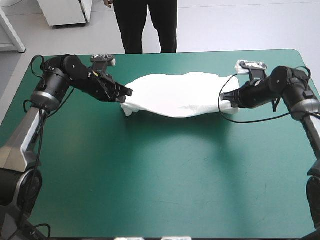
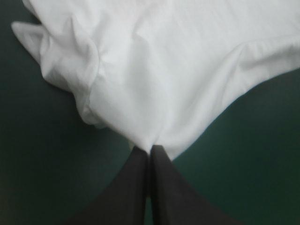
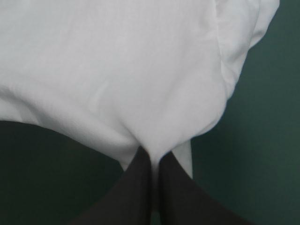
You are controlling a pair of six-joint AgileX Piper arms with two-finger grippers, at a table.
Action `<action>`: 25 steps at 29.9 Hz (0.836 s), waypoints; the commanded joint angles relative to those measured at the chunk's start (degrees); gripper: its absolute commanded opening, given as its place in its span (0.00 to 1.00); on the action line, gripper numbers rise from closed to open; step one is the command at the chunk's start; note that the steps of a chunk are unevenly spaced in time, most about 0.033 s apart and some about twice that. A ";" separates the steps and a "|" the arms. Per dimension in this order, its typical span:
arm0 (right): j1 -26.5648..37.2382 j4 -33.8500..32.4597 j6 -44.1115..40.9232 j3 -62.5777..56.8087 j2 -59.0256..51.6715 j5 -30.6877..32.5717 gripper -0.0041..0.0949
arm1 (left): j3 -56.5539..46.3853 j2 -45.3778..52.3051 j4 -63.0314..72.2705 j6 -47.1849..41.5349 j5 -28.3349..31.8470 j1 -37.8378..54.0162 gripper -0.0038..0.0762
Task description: Fold the cloth
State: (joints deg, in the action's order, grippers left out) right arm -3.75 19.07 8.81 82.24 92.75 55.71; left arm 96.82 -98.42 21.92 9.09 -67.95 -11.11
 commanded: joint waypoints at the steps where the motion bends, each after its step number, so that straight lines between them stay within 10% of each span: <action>1: -1.99 -1.45 0.53 -4.34 -4.86 -1.77 0.03 | -6.95 7.27 -0.64 0.15 0.64 -0.21 0.04; 25: -12.59 -8.75 -3.97 -23.33 -11.23 4.92 0.03 | -37.41 17.04 -3.64 0.65 1.82 -4.98 0.04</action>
State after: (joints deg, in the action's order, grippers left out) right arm -16.24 10.51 4.95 58.64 83.83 60.51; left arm 58.43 -83.51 17.17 9.32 -66.70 -15.83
